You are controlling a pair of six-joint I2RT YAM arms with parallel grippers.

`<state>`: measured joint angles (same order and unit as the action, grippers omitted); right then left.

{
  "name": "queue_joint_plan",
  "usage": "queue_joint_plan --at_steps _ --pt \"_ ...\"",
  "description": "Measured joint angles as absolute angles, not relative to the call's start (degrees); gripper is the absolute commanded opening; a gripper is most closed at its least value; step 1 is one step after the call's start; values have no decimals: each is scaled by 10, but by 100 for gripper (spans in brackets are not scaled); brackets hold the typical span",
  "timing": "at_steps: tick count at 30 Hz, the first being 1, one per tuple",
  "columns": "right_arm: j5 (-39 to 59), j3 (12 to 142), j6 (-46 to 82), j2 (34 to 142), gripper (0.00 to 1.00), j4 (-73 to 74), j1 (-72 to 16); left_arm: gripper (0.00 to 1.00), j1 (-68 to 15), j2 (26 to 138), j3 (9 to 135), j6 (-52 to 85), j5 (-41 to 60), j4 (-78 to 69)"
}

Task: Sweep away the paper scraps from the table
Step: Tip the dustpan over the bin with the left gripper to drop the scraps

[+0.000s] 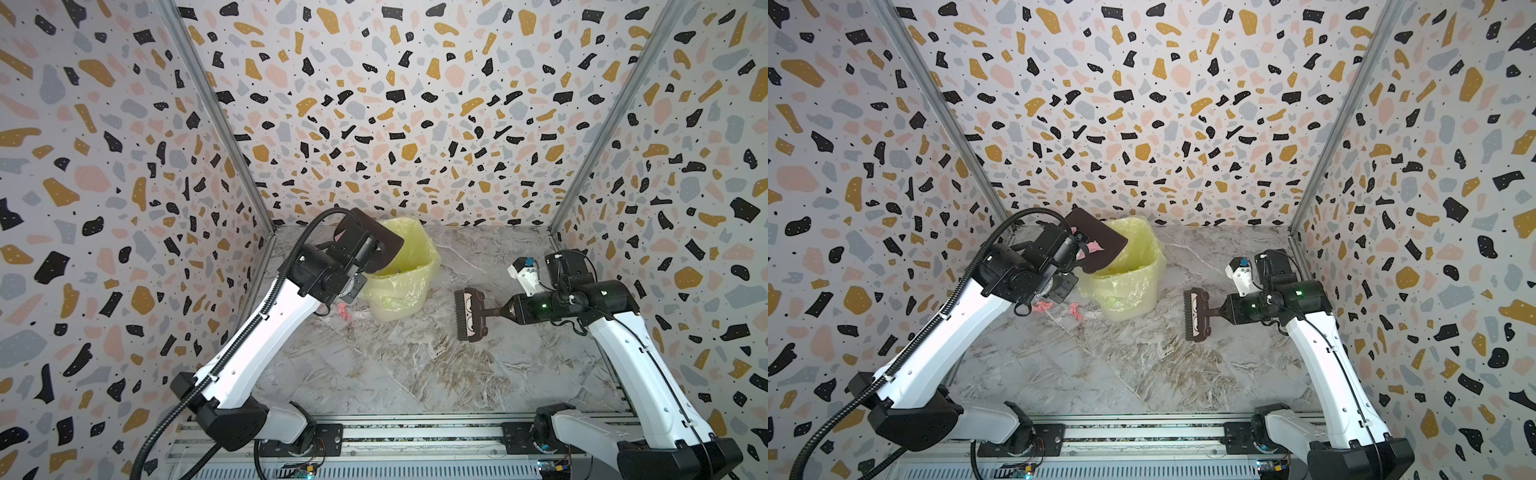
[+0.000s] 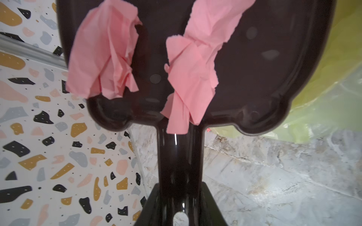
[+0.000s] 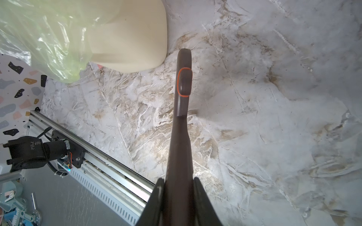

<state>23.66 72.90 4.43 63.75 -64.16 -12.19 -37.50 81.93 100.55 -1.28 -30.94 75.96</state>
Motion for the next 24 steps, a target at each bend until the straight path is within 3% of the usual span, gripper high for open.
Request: queue_joint_plan --at_steps 24 --pt "238 732 36 697 0 -630 -166 0 -390 925 1040 -233 -486 695"
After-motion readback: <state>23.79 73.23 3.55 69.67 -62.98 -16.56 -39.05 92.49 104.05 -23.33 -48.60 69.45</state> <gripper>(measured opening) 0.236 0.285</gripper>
